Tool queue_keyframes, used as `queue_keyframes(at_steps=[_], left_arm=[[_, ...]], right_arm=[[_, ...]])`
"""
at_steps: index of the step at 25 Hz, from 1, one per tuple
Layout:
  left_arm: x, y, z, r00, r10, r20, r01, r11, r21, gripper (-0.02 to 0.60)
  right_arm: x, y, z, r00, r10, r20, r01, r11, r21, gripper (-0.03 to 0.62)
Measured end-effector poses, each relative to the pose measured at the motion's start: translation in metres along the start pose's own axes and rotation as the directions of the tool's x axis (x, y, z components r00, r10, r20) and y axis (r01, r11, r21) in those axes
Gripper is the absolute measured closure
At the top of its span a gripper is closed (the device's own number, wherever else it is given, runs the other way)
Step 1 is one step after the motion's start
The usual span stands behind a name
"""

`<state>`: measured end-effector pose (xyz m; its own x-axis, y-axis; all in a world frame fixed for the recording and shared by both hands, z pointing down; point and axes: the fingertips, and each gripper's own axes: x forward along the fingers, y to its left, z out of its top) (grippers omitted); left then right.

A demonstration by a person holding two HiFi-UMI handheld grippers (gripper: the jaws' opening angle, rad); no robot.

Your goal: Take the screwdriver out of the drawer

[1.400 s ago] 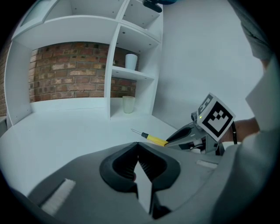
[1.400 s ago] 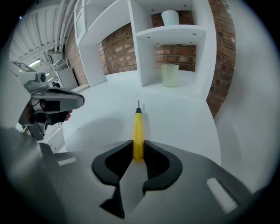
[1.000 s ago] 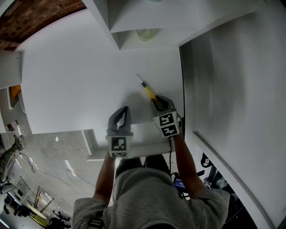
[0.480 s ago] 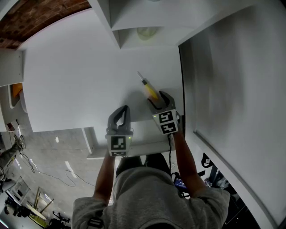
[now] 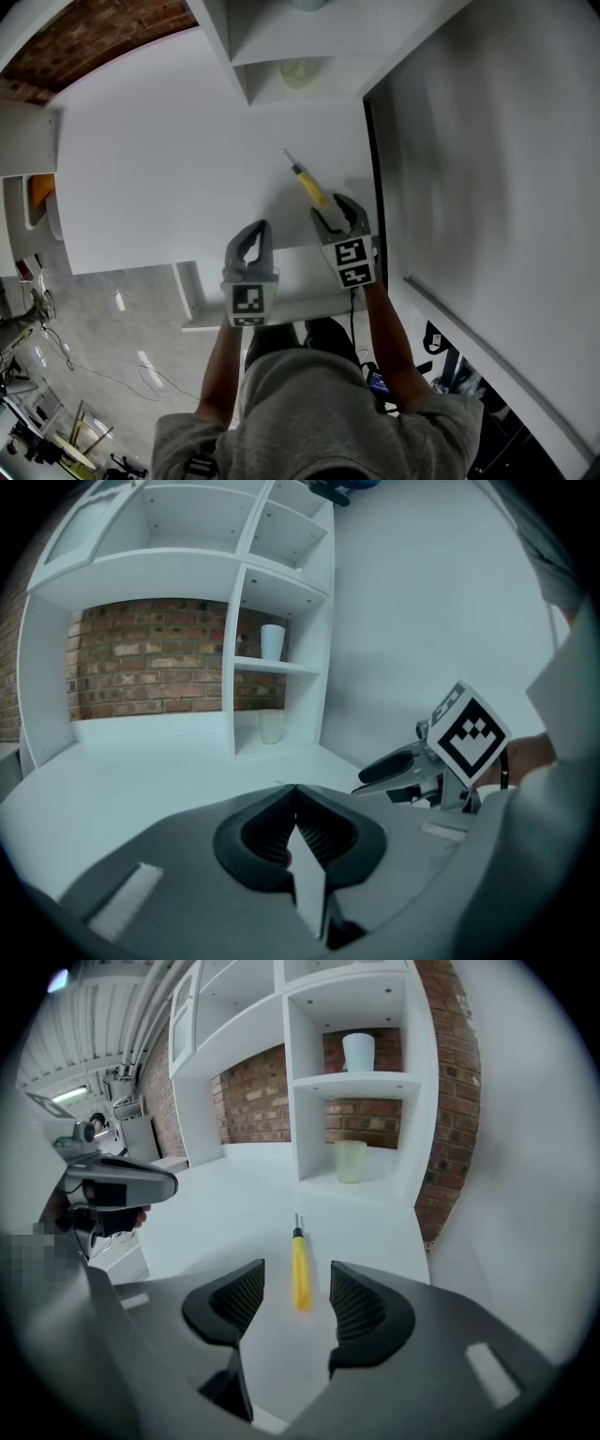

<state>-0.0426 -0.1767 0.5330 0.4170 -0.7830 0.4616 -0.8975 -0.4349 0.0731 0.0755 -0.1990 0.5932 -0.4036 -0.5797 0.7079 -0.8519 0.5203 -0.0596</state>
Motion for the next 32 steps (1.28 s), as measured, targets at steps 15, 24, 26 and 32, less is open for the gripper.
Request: queue_keyframes(at_steps=[15,24,26,32], left_arm=[[-0.075,-0.044,0.054,0.990,0.046,0.137,-0.054,0.997,0.055,0.570],[-0.134,-0.074,0.080,0.972,0.097,0.214,-0.115,0.991,0.073,0.569],[-0.147,-0.078,0.084,0.967,0.109,0.230,-0.129,0.989,0.073,0.571],[-0.179,-0.098,0.093,0.953,0.131,0.271,-0.158,0.984,0.079,0.569]], right_arm=[[-0.116,0.026,0.036,0.974,-0.028,0.223,0.035,0.999,-0.028,0.422],[-0.197,0.048,0.054,0.931,-0.024,0.364,0.042,0.998,-0.040,0.454],[-0.211,0.052,0.056,0.922,-0.022,0.387,0.043,0.998,-0.047,0.462],[-0.251,0.061,0.052,0.892,-0.030,0.450,0.067,0.995,-0.067,0.507]])
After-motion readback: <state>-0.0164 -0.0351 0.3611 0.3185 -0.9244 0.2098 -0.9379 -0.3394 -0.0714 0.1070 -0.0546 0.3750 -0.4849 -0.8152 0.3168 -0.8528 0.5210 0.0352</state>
